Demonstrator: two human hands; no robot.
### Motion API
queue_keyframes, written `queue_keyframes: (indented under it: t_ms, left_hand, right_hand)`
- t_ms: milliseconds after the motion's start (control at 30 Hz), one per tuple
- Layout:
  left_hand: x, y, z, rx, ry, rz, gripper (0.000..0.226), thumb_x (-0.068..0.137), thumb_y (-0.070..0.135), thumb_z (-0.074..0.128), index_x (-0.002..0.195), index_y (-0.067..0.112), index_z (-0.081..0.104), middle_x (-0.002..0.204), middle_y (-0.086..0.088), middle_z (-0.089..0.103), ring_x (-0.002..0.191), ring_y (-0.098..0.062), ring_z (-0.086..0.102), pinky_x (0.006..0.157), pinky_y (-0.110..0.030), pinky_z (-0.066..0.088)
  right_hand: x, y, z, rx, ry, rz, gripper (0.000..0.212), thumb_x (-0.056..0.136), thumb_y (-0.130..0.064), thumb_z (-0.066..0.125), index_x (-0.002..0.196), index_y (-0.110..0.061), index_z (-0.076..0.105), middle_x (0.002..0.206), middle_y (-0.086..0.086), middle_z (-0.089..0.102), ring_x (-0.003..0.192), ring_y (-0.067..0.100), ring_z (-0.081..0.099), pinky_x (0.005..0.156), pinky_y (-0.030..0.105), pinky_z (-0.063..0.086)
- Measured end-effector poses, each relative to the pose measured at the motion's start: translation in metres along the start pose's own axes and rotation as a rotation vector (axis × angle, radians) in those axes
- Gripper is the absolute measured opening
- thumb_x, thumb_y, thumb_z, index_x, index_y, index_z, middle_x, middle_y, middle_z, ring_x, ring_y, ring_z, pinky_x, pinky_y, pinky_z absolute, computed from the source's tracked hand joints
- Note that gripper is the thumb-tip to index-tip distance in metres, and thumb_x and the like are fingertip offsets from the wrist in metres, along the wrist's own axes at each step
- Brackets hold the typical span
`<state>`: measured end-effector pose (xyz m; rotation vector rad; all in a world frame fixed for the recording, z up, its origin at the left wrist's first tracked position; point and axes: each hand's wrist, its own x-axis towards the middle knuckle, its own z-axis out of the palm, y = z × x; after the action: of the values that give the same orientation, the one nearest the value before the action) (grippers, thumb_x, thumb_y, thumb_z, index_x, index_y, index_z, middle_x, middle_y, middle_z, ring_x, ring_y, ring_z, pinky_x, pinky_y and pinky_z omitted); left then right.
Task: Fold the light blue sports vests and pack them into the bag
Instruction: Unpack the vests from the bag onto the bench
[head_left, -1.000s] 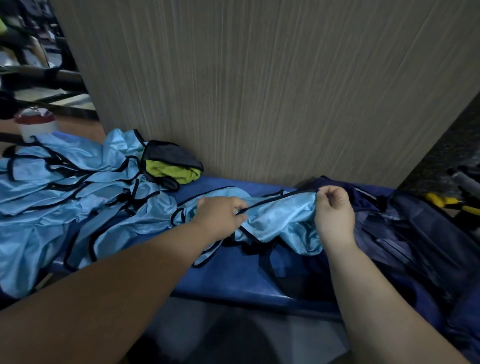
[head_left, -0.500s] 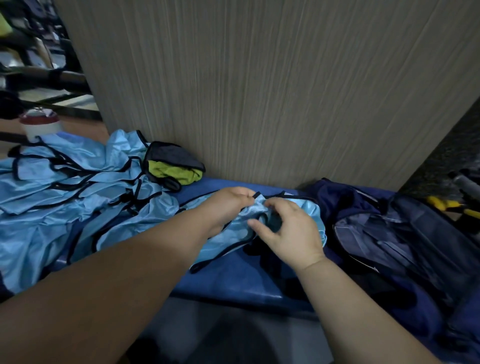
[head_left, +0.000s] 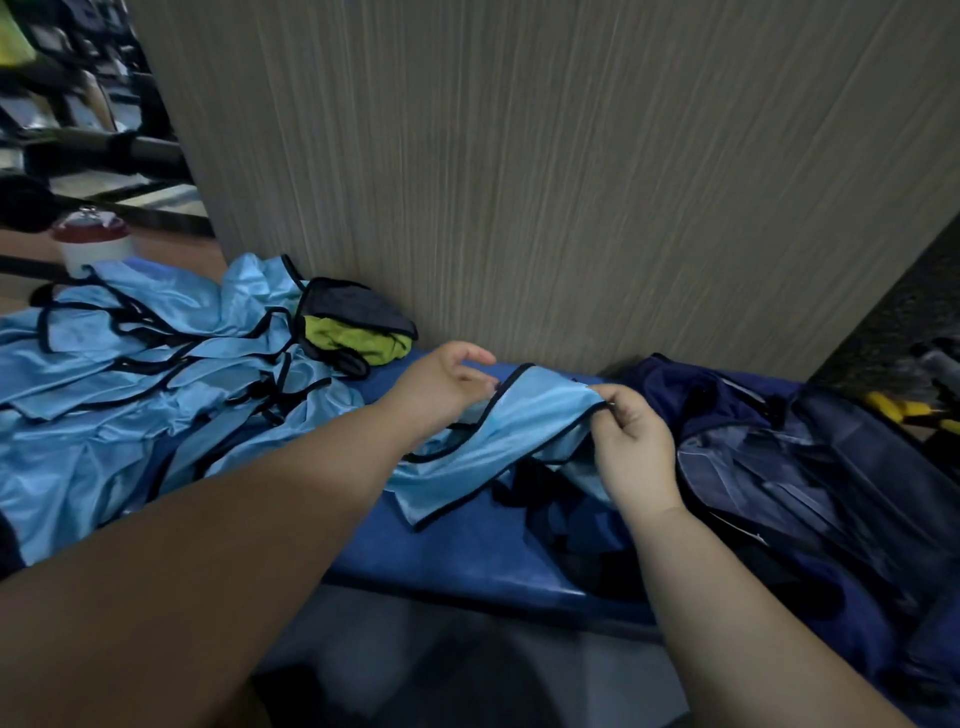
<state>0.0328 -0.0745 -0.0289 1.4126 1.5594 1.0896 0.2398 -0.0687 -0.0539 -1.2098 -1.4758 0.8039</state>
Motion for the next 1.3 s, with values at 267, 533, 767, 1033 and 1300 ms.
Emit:
queue_keyframes:
  t_ms: [267, 533, 767, 1033, 1300]
  left_hand:
    - [0.01, -0.037, -0.021, 0.561, -0.001, -0.093, 0.027, 0.097, 0.038, 0.052, 0.123, 0.032, 0.058, 0.129, 0.005, 0.059, 0.097, -0.012, 0.059, 0.084, -0.023, 0.044]
    - [0.014, -0.047, -0.022, 0.642, -0.057, -0.122, 0.037, 0.101, 0.032, 0.044, 0.139, 0.031, 0.047, 0.135, -0.006, 0.054, 0.103, -0.019, 0.057, 0.077, -0.023, 0.039]
    - [0.01, -0.044, -0.017, 0.755, -0.233, 0.039, 0.061, 0.088, 0.024, 0.069, 0.142, 0.036, 0.044, 0.144, -0.001, 0.044, 0.133, -0.02, 0.038, 0.109, -0.026, 0.03]
    - [0.007, -0.044, 0.004, 0.865, -0.325, 0.054, 0.039, 0.094, 0.027, 0.061, 0.132, 0.034, 0.056, 0.131, 0.003, 0.055, 0.117, -0.017, 0.052, 0.099, -0.031, 0.043]
    - [0.007, -0.036, -0.006, 0.742, -0.112, 0.036, 0.025, 0.094, 0.038, 0.058, 0.111, 0.024, 0.068, 0.106, 0.001, 0.067, 0.1, -0.019, 0.061, 0.088, -0.033, 0.048]
  right_hand:
    - [0.009, 0.003, -0.029, 0.133, -0.047, 0.149, 0.042, 0.09, -0.002, 0.04, 0.075, -0.023, 0.073, 0.083, -0.006, 0.071, 0.081, 0.016, 0.058, 0.073, 0.028, 0.044]
    - [0.005, 0.011, -0.038, -0.104, -0.15, 0.044, 0.05, 0.07, -0.022, 0.088, 0.061, -0.015, 0.039, 0.05, -0.007, 0.036, 0.045, 0.005, 0.031, 0.045, 0.02, 0.03]
    - [0.006, 0.01, -0.042, -0.32, -0.37, 0.077, 0.047, 0.065, -0.035, 0.09, 0.086, -0.021, 0.05, 0.076, -0.006, 0.052, 0.068, 0.011, 0.045, 0.062, 0.027, 0.04]
    - [0.003, 0.013, -0.038, -0.496, -0.502, 0.084, 0.055, 0.061, -0.038, 0.092, 0.101, -0.034, 0.054, 0.107, -0.016, 0.059, 0.094, 0.001, 0.054, 0.07, 0.006, 0.036]
    - [0.001, 0.021, -0.046, -0.669, -0.703, 0.164, 0.091, 0.056, -0.042, 0.093, 0.137, -0.031, 0.053, 0.14, -0.01, 0.046, 0.13, 0.01, 0.044, 0.108, 0.023, 0.034]
